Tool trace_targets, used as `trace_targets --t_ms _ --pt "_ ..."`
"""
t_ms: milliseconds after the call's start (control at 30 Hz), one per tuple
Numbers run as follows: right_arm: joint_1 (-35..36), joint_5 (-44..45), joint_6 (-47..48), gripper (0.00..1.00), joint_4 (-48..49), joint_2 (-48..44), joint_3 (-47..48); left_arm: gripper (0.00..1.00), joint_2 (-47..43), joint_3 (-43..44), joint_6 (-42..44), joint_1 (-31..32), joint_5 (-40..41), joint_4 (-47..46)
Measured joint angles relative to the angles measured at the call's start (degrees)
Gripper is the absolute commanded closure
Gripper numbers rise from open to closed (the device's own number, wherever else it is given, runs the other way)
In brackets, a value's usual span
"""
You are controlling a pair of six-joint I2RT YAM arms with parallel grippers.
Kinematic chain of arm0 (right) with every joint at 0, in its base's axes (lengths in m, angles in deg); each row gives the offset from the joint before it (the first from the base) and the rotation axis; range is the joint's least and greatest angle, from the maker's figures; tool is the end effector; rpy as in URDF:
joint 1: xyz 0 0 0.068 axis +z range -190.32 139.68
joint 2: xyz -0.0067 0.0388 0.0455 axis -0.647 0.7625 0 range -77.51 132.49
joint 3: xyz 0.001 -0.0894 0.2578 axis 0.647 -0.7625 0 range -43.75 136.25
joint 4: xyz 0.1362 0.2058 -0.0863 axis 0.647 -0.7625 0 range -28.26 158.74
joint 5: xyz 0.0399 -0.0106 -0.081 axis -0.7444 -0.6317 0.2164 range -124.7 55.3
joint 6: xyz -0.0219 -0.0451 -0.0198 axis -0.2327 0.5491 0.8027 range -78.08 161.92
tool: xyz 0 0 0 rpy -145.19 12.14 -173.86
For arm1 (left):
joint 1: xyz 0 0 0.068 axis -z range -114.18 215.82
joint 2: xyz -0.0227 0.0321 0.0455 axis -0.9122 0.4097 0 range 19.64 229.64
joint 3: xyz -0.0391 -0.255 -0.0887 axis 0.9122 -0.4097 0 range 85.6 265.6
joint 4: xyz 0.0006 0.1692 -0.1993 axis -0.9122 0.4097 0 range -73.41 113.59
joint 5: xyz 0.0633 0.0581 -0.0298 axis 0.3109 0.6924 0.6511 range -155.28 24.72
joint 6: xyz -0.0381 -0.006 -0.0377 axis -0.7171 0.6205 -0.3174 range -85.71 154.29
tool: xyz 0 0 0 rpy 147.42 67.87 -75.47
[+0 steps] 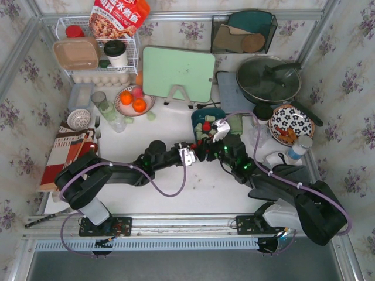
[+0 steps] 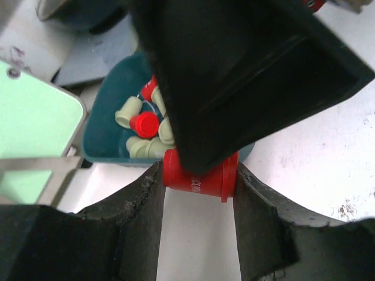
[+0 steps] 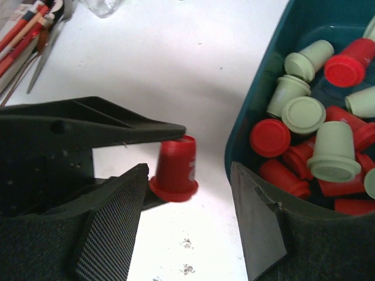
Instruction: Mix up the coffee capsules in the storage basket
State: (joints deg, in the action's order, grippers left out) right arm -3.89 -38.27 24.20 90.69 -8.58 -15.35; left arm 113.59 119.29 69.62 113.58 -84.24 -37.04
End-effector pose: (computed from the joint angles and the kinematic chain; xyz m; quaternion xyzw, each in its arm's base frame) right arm 0.2031 0.1527 0.2114 -0.1499 0.7978 0.2880 0.5080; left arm 0.2056 -0.2439 0.1814 0.5705 0.4787 -0.1933 0.6387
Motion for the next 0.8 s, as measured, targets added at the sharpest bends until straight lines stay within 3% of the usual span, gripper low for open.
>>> trace_targets --t_ms 333,667,800 --pt "0.0 -4.4 -0.4 0.43 0.5 0.9 0.2 0.74 1.1 0.7 6.6 3.5 3.0 -3.2" --pt "-0.1 -4.1 -1.2 0.78 1.7 1.7 0.2 0.72 0.8 0.6 7.5 4.3 4.9 -3.4" --pt "-0.1 -4.0 -1.4 0.81 2.0 1.8 0.0 0.68 0.8 0.5 7.8 4.7 5.6 -3.4"
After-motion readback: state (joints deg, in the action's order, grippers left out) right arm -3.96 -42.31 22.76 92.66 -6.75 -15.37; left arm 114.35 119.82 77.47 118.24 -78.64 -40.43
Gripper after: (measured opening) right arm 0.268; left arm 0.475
